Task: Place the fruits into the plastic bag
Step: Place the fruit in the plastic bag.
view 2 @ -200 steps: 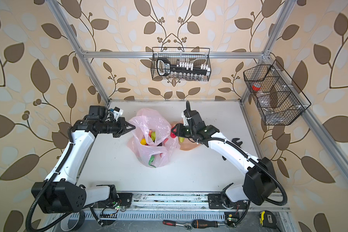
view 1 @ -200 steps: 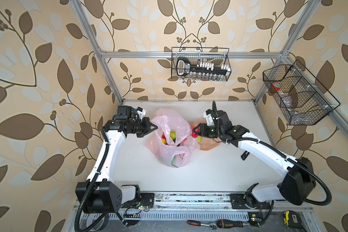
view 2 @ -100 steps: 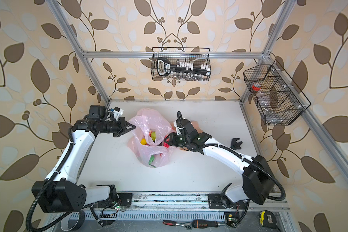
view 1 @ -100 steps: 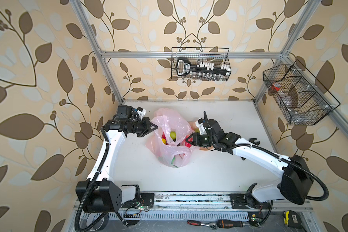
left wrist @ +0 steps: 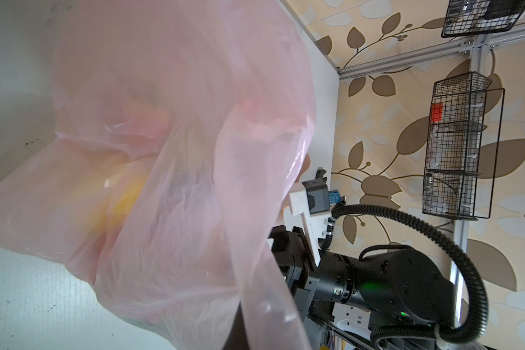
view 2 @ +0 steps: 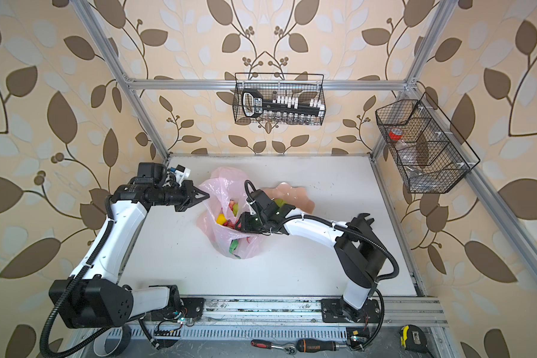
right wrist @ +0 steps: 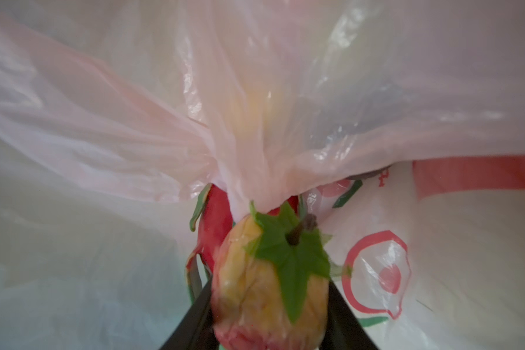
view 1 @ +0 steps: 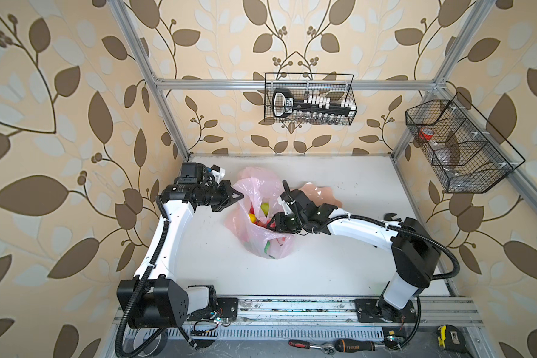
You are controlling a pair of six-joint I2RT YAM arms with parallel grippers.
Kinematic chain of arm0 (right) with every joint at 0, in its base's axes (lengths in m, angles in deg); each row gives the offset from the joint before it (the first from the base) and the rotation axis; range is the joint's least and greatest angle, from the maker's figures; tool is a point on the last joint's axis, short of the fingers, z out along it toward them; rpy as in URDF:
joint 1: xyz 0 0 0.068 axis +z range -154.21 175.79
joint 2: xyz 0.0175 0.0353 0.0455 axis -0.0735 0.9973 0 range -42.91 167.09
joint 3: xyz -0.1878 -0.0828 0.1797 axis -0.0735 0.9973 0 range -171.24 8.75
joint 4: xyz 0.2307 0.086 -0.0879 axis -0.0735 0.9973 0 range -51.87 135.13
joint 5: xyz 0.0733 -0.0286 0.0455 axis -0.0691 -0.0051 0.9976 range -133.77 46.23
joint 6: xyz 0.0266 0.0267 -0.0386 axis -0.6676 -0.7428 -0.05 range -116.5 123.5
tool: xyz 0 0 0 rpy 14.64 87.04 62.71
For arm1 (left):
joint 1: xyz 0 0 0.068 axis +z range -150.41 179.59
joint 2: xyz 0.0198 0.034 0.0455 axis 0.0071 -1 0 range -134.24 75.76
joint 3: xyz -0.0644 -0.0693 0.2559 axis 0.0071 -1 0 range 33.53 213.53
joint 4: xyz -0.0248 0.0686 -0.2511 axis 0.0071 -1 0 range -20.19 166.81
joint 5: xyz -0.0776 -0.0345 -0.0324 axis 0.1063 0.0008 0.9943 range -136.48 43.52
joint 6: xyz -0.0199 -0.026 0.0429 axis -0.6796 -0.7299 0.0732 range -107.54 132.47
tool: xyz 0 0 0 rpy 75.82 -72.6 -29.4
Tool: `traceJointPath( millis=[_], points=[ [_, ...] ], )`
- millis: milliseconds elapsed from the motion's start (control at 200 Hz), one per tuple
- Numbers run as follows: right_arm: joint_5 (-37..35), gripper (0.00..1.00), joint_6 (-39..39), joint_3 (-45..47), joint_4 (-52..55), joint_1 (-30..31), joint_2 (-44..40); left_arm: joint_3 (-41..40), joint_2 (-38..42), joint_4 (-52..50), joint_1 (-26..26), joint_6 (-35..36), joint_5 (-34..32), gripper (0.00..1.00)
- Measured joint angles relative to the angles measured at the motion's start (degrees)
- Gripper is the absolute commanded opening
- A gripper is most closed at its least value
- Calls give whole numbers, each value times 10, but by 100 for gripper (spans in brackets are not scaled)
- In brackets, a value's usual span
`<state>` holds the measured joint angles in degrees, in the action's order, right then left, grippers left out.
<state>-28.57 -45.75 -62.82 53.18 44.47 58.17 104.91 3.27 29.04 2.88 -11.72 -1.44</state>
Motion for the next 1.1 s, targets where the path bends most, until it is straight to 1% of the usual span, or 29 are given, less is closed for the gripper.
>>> traceJointPath(
  millis=[275,370,510,695,915,1105],
  points=[
    [-20,44,12,-17,66,7,12,0,0,0,0,0,0,0],
    [-33,50,20,-18,90,7,12,0,0,0,0,0,0,0],
    [-36,61,30,-28,112,7,15,0,0,0,0,0,0,0],
    [-32,74,41,-37,114,7,16,0,0,0,0,0,0,0],
    [-20,75,52,-37,120,-4,6,0,0,0,0,0,0,0],
    [-12,75,68,-37,134,-33,-64,0,0,0,0,0,0,0]
  ],
)
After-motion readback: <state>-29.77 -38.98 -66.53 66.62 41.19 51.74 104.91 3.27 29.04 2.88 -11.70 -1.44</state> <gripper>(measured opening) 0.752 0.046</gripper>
